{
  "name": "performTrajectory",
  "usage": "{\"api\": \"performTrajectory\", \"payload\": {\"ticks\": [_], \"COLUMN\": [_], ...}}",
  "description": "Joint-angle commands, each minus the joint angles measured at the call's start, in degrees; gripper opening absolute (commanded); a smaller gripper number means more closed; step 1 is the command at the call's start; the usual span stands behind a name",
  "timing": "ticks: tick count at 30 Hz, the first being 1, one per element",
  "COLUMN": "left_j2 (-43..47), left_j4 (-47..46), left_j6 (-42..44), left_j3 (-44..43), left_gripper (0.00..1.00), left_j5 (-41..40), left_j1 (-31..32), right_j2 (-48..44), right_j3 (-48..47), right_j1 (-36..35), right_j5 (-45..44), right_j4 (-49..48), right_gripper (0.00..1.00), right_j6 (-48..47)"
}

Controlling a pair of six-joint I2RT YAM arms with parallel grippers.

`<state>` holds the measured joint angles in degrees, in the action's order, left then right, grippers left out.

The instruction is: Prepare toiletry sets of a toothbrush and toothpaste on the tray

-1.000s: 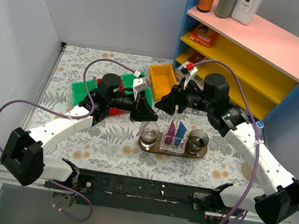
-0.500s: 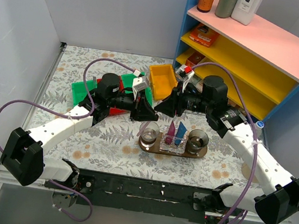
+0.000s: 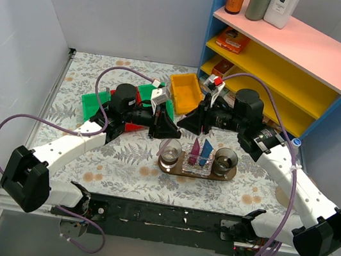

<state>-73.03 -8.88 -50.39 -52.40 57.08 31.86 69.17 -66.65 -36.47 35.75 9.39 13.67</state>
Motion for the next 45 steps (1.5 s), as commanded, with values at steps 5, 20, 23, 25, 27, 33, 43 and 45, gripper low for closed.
{"api": "performTrajectory", "payload": {"ticks": [5,20,23,25,27,33,43,45], "left_j2": [1.75,3.25,4.48,5.88,7.02,11.77,15.20,14.59], "left_j4": [-0.34,-1.49,-2.01,-2.45,-2.80,-5.17,-3.60,-2.81], "left_j6": [0.03,-0.59,-0.76,-0.59,-0.15,0.12,5.21,5.91], "left_j3": [-0.68,-0.16,0.37,0.90,1.60,4.32,6.96,6.70], "left_gripper": [0.00,0.23,0.59,0.72,0.85,0.96,0.98,0.98], "left_j5": [0.66,-2.84,-4.69,-6.01,-8.99,-23.02,-52.75,-56.37], "left_j1": [0.14,0.22,0.22,0.22,0.22,0.14,0.05,-0.04], "right_j2": [-2.37,-3.86,-5.44,-7.02,-8.25,-14.31,-23.45,-24.25], "right_j3": [0.21,1.00,0.56,-0.14,-0.84,-1.38,1.52,1.88], "right_j1": [-0.27,-0.27,-0.27,-0.18,-0.27,-0.27,-0.27,-0.27], "right_j5": [-0.68,-1.90,-3.92,-5.42,-8.40,-19.91,-31.88,-32.76], "right_j4": [-4.20,-4.73,-3.77,-2.71,-0.61,7.64,16.71,17.24], "right_gripper": [0.41,0.01,0.01,0.01,0.01,0.01,0.01,0.01], "right_j6": [0.65,0.83,0.48,-0.13,-1.28,-5.22,-8.57,-8.75]}}
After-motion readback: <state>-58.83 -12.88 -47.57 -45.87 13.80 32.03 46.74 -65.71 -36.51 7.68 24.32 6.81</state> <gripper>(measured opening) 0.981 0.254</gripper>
